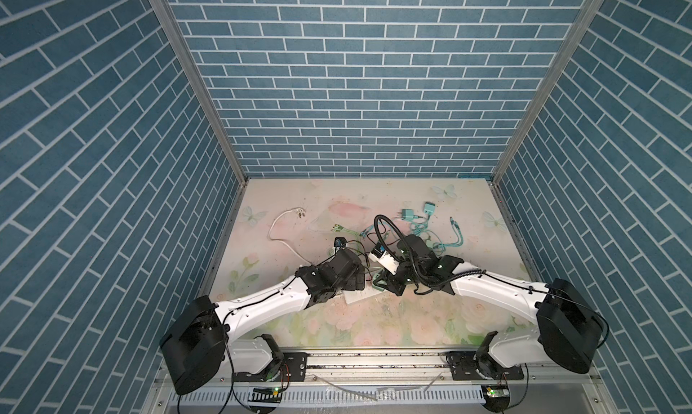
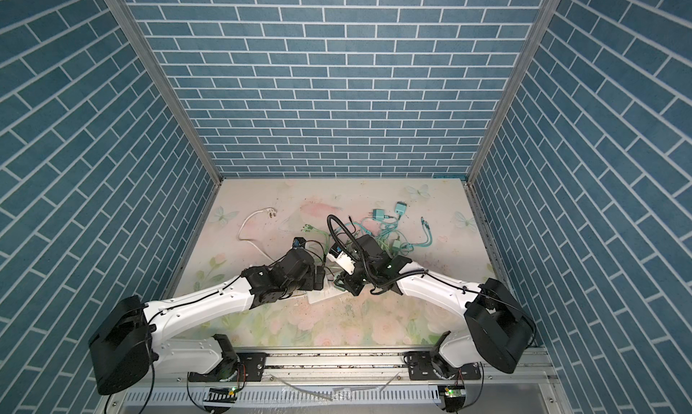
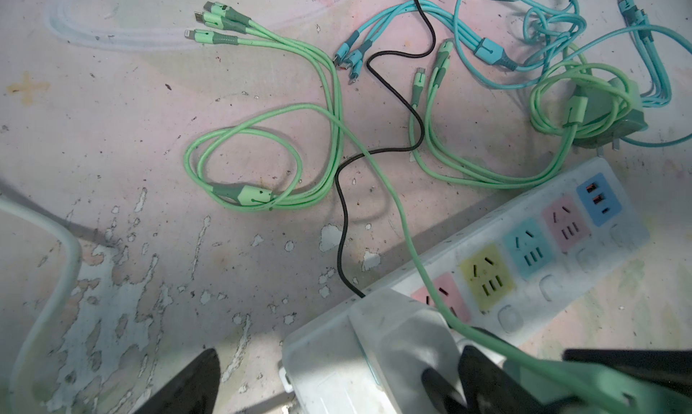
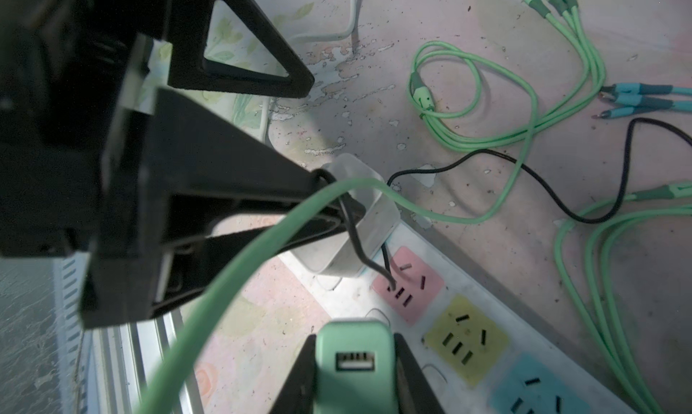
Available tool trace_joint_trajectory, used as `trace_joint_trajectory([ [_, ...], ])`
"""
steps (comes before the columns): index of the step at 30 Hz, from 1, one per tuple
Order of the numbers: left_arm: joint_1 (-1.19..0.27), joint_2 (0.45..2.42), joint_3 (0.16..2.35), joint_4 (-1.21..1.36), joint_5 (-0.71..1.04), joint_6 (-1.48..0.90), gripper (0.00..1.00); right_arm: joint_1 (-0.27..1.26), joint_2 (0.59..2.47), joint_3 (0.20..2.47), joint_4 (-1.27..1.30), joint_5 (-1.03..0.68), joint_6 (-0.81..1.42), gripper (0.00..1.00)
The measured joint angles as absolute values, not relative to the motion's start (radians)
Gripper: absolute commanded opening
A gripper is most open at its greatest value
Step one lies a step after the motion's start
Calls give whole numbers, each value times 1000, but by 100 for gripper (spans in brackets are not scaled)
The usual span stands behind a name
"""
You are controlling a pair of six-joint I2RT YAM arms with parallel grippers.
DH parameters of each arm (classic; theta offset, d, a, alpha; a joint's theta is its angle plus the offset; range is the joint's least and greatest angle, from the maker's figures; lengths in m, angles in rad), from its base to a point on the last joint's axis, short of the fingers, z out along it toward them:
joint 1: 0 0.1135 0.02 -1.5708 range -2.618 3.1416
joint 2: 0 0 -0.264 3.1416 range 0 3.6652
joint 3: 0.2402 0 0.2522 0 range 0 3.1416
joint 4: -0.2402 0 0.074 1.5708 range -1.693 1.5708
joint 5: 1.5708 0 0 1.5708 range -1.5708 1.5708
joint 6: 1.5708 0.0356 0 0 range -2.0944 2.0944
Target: Insert the plug
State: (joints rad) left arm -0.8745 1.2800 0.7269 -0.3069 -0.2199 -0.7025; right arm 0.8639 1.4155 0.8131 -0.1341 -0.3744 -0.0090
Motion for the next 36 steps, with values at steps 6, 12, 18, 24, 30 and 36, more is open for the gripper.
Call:
trace_joint_trajectory([
  [6, -873, 1271, 713, -289, -218, -707, 100, 864, 1429, 813, -36, -399, -23, 0],
  [12, -871, 1255, 694, -276, -218, -710, 100, 864, 1455, 812, -10, -416, -74, 0],
  [18, -871, 1251, 685, -263, -215, -710, 100, 864, 1511, 812, -4, -406, -114, 0],
  [24, -869, 1252, 682, -254, -205, -707, 99, 864, 1543, 812, 23, -392, -160, 0],
  [30, -868, 1255, 672, -228, -194, -707, 99, 864, 1551, 815, 38, -381, -199, 0],
  [36, -866, 1261, 672, -221, -178, -698, 100, 862, 1560, 825, 38, -374, -236, 0],
])
